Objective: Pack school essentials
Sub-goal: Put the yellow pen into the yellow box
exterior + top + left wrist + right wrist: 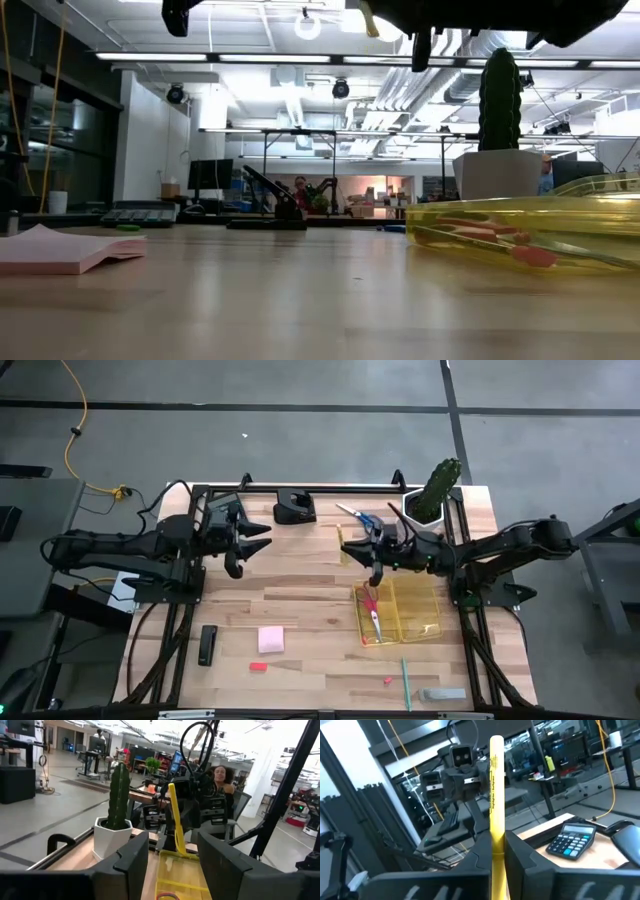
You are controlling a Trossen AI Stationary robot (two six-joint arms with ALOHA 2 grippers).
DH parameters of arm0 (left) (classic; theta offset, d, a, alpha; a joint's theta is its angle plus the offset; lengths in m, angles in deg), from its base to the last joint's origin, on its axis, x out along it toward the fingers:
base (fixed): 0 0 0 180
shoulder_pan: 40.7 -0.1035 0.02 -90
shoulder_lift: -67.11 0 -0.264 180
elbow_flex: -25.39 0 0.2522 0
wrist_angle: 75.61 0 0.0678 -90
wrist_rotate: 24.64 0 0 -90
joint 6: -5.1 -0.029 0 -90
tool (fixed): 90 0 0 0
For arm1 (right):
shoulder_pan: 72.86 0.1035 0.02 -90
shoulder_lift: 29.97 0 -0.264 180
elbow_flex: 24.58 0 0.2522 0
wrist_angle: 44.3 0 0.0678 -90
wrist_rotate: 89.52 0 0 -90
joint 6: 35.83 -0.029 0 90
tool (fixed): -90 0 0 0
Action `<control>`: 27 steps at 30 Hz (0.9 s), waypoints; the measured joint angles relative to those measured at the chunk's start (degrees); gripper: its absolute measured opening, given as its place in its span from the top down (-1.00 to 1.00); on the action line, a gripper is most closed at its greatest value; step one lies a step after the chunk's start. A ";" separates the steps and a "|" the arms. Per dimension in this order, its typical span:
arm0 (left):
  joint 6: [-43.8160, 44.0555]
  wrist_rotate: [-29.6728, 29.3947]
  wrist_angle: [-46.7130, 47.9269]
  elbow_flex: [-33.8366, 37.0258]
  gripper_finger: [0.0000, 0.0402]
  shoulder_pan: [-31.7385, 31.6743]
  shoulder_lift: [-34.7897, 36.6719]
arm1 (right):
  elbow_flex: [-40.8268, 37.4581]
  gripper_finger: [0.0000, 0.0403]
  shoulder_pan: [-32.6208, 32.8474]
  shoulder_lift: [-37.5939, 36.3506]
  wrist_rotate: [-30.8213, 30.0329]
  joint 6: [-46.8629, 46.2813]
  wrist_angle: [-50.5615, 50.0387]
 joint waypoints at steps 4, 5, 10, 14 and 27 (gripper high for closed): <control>0.47 1.71 -2.18 0.00 0.22 0.02 -1.17 | 0.00 1.00 0.03 0.00 1.26 0.04 -0.20; 0.58 2.12 -2.43 0.00 0.22 0.02 -1.32 | 0.00 1.00 0.01 0.00 1.48 0.04 -0.22; 1.41 2.46 -2.82 0.00 0.22 0.02 -1.34 | 0.00 1.00 0.01 0.00 1.65 0.04 -0.21; 1.42 2.44 -2.80 0.00 0.22 0.02 -1.30 | 0.02 1.00 -0.01 0.00 2.68 0.04 -0.20; 1.42 2.42 -2.45 0.00 0.22 0.02 -1.30 | 0.11 1.00 6.45 0.00 7.21 -14.26 -18.89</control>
